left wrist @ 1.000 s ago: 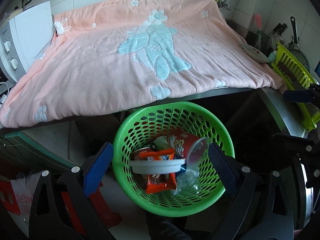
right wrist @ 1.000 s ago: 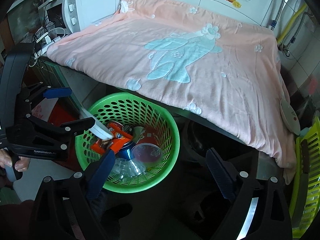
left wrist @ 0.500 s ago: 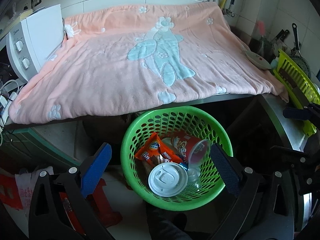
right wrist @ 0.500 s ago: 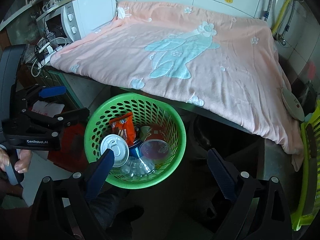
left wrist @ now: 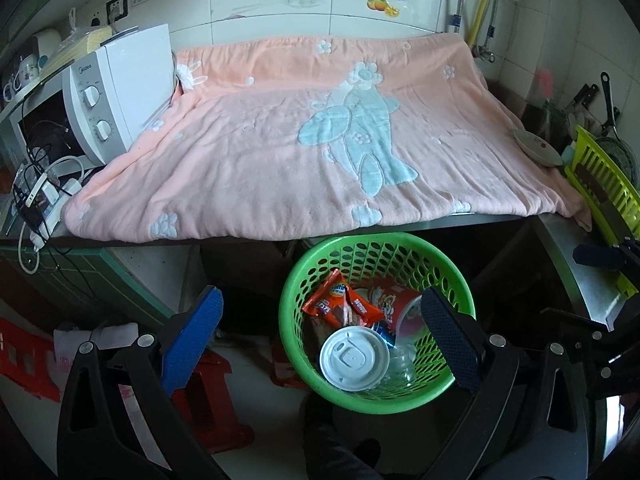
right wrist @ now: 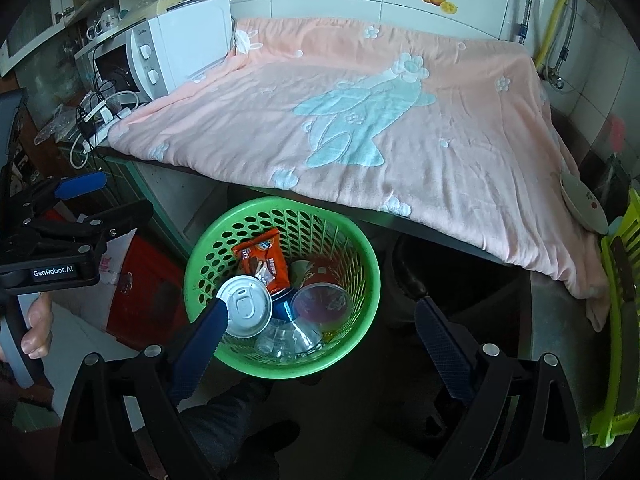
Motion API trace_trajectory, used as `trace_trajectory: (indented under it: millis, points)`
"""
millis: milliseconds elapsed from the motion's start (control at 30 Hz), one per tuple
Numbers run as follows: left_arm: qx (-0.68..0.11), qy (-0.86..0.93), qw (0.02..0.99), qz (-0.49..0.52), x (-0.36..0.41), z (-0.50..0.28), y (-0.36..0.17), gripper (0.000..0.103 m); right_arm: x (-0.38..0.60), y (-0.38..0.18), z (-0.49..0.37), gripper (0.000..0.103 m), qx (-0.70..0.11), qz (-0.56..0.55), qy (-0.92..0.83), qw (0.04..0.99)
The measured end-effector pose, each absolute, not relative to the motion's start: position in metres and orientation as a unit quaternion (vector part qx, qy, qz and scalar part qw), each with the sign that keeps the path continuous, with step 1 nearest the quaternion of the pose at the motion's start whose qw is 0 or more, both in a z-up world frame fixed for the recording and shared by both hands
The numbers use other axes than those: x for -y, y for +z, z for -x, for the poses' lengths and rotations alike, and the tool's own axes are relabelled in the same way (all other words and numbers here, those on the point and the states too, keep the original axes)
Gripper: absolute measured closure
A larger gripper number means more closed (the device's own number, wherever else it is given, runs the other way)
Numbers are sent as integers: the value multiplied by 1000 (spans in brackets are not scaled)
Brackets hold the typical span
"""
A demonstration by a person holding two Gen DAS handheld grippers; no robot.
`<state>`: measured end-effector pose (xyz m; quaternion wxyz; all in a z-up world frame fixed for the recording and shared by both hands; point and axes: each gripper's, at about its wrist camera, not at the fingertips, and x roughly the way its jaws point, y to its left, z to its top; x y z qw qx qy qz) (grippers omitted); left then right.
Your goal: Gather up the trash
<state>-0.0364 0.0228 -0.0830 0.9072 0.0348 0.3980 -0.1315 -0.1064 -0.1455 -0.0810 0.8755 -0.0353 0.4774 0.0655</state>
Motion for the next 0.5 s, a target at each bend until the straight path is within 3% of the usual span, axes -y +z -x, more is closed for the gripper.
trace_trajectory:
  millis: [500]
  points:
    - [-367,-100,923,-55,-19,82,-63,5,142,-70,137,12,-453,-9,71,889]
